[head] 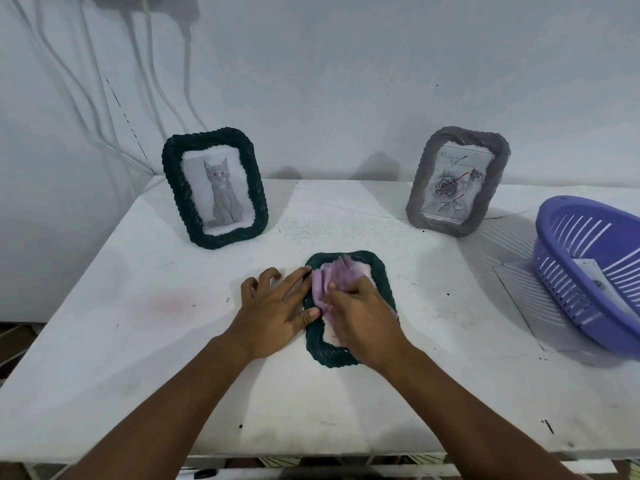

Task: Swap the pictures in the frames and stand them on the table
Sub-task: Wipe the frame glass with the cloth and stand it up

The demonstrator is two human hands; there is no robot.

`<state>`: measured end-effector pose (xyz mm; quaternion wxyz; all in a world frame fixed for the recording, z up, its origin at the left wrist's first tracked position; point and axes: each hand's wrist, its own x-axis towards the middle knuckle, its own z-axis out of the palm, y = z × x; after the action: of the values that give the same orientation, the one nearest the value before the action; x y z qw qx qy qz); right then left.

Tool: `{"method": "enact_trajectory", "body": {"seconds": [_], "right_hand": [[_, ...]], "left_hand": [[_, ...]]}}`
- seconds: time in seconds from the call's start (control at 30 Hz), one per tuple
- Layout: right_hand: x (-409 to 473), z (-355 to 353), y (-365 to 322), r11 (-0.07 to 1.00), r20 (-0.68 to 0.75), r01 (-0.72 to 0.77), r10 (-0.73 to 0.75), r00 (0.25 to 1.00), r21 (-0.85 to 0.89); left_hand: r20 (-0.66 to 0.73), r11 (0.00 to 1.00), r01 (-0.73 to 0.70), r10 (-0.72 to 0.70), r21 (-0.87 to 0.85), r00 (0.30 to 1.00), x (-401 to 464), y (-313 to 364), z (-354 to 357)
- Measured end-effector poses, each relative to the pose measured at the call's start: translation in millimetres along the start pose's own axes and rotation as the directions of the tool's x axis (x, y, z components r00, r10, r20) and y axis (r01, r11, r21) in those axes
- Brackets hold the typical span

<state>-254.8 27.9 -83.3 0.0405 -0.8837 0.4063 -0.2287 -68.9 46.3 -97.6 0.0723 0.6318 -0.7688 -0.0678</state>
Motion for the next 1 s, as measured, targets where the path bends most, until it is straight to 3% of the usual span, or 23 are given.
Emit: {"method": "enact_trajectory", "body": {"seconds": [0.27,0.43,0.57,0.7,0.83,1.0], "right_hand": [[-32,-37,6,0.995,0.078,0.066,-0.06,0.995,-0.072],[-20,-36,27,0.989,0.07,-0.024,0.035,0.997,-0.146],[8,-31,25,0.958,0.042,-0.181,0.195,0.98,-0.223],[29,-17,17,0.955,0.079,-0.284,0.29,0.954,-0.08],[31,-9,4,0.983,0.077,-0.183,0.185,0.98,-0.032],[8,-19,-12,0.996,-0.069,0.041,-0.036,0.997,0.075]], "left_hand": [[0.002,1.0,-0.003,0.003,0.012,1.0,1,-2,1],[0.022,1.0,-0.001,0.001,0.011,1.0,2,-3,1],[0.029,1.0,-0.002,0.001,0.007,1.0,3,-3,1],[0.031,1.0,0.002,-0.003,0.021,1.0,4,-3,2],[0.014,1.0,-0.001,0.001,0.007,1.0,3,-2,2],[-0.004,0.999,-0.018,0.018,0.031,1.0,2,-2,2]]}}
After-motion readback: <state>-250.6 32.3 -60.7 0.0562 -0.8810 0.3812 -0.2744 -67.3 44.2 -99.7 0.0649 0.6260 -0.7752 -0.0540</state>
